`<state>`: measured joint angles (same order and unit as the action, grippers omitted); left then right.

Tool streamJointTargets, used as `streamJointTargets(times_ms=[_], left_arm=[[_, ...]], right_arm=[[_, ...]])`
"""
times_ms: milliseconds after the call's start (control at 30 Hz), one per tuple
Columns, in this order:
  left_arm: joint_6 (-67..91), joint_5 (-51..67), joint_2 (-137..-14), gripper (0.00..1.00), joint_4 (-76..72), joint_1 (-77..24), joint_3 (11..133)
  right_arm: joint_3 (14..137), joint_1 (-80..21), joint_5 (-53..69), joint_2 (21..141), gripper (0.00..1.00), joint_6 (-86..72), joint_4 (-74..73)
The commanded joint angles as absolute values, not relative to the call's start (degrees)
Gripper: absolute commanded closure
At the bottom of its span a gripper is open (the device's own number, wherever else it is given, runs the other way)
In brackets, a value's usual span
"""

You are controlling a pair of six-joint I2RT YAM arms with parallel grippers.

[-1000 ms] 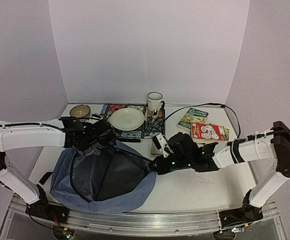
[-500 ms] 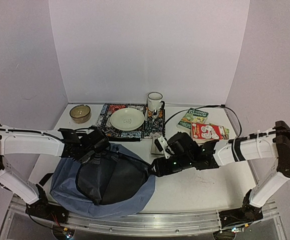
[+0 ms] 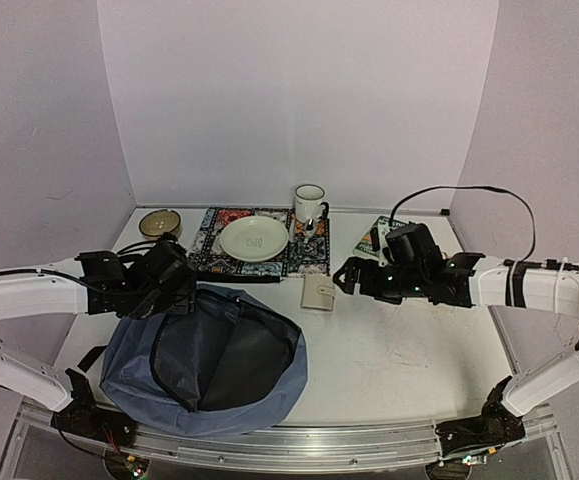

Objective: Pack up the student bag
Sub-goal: Put down the student bag at the center of the board, then pick up the book.

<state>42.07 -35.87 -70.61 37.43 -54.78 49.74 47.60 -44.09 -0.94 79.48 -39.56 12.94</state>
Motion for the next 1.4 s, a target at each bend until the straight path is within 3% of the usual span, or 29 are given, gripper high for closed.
streamJointTargets(times_ms=[0, 167, 400, 1167, 1367], left_arm=[[41.6, -34.6, -66.7, 0.22, 36.7, -54.5, 49.1], [40.1, -34.3, -62.2, 0.09, 36.3, -54.5, 49.0], [34.4, -37.1, -59.4, 0.01, 35.5, -53.0, 50.8], [29.5, -37.6, -59.7, 0.01, 28.6, -51.2, 47.8], [29.3, -37.4, -59.5, 0.01, 28.5, -51.1, 47.9]], right_arm=[[43.6, -41.1, -6.6, 78.0, 0.02, -49.3, 17.7], [37.1, -37.6, -9.5, 78.2, 0.02, -58.5, 29.0], [32.5, -32.7, -11.7, 81.3, 0.02, -64.7, 38.6], [34.6, -26.7, -16.0, 105.8, 0.02, -86.4, 62.0], [34.7, -26.1, -18.5, 109.3, 0.11, -92.8, 64.7]])
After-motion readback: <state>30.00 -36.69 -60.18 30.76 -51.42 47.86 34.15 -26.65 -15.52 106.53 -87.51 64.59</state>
